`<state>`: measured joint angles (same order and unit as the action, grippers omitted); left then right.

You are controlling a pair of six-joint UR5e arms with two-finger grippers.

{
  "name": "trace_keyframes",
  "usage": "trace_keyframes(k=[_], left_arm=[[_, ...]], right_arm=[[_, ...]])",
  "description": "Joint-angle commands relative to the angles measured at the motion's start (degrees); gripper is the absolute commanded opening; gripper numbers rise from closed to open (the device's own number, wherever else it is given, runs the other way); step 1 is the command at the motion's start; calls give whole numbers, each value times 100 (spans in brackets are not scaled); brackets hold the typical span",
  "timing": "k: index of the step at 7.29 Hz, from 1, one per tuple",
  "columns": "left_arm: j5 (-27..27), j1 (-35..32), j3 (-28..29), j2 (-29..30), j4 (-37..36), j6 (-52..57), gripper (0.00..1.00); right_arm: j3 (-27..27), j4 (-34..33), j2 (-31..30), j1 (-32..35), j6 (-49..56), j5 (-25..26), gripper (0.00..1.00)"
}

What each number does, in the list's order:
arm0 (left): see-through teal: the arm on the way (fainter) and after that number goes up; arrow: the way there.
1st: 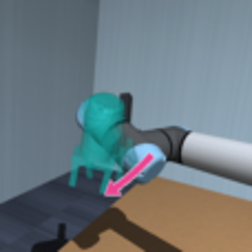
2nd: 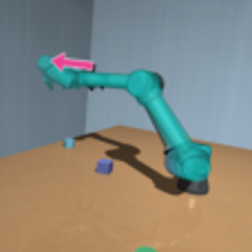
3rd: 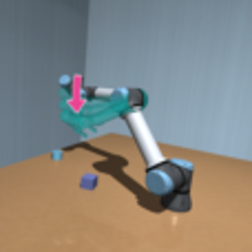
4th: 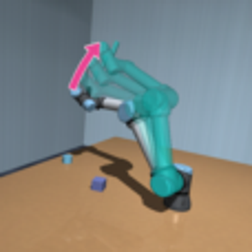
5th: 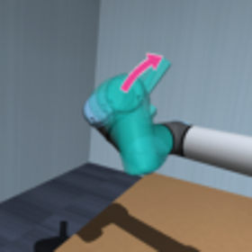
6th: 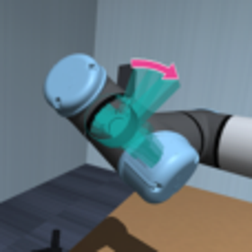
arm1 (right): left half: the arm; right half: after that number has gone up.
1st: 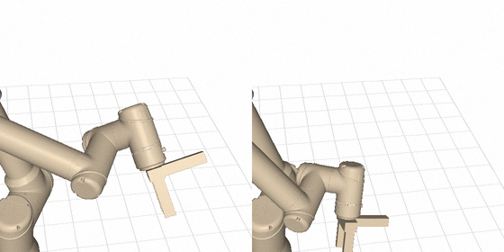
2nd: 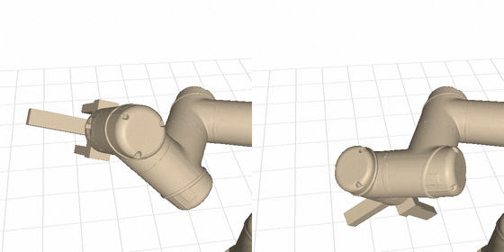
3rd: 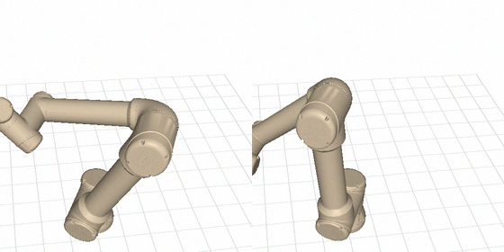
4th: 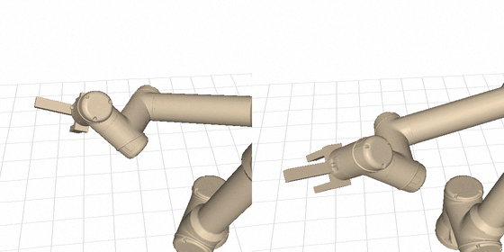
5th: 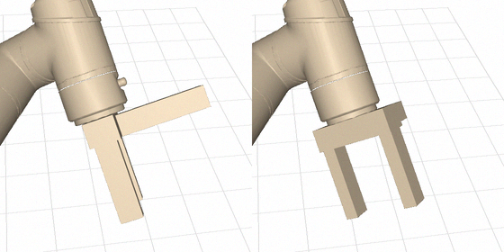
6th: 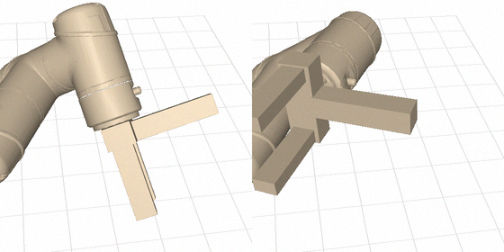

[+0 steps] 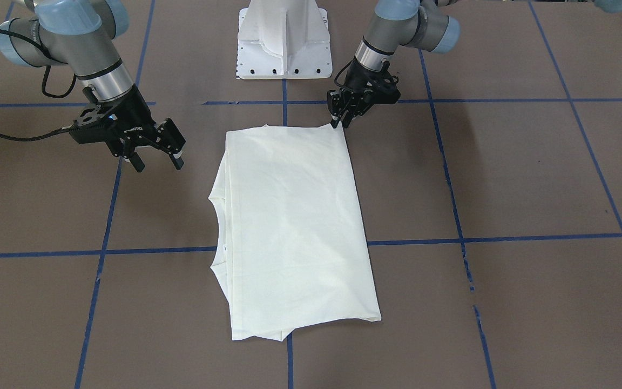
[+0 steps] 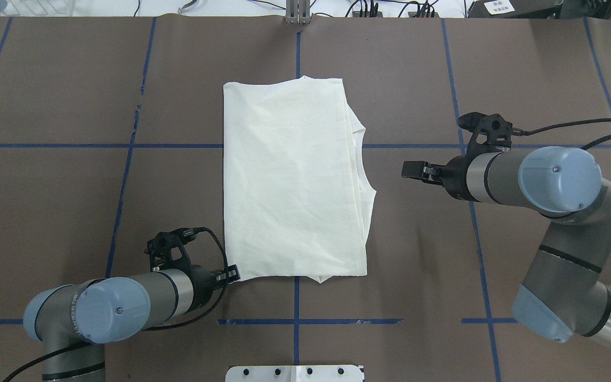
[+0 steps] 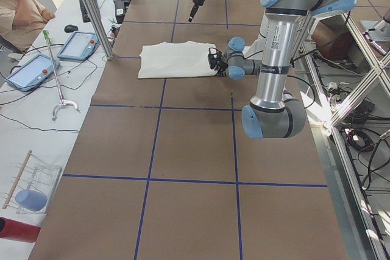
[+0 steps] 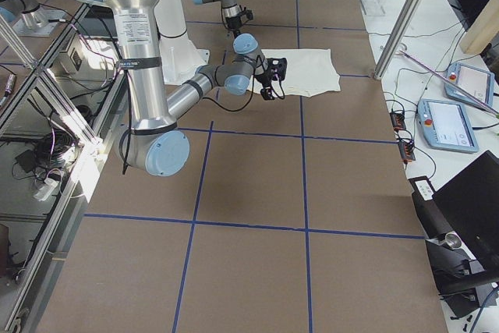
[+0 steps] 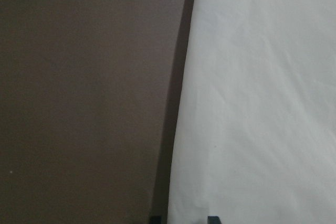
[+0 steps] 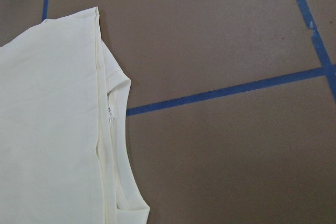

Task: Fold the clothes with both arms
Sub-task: 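Position the left and right grippers at the shirt's near edge corners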

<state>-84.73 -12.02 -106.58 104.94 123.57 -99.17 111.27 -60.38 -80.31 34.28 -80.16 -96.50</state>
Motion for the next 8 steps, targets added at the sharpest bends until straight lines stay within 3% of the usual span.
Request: trace_keyframes(k=[1, 3, 5, 7, 8], left_arm=[[0, 16, 23, 8, 0, 3, 30], [9, 77, 41, 0, 0, 3, 20], [96, 138, 41, 0, 0, 3, 0], [123, 148, 23, 17, 0, 12, 0], [166, 148, 23, 52, 0, 20, 0]], right_arm=[[0, 0, -2, 0, -9, 0, 100], [0, 0, -2, 0, -9, 0, 100], [-18, 0, -11, -9, -17, 0, 100], [-1, -270, 102, -52, -557, 122, 99], [26, -864, 477, -253, -1258, 401, 97]])
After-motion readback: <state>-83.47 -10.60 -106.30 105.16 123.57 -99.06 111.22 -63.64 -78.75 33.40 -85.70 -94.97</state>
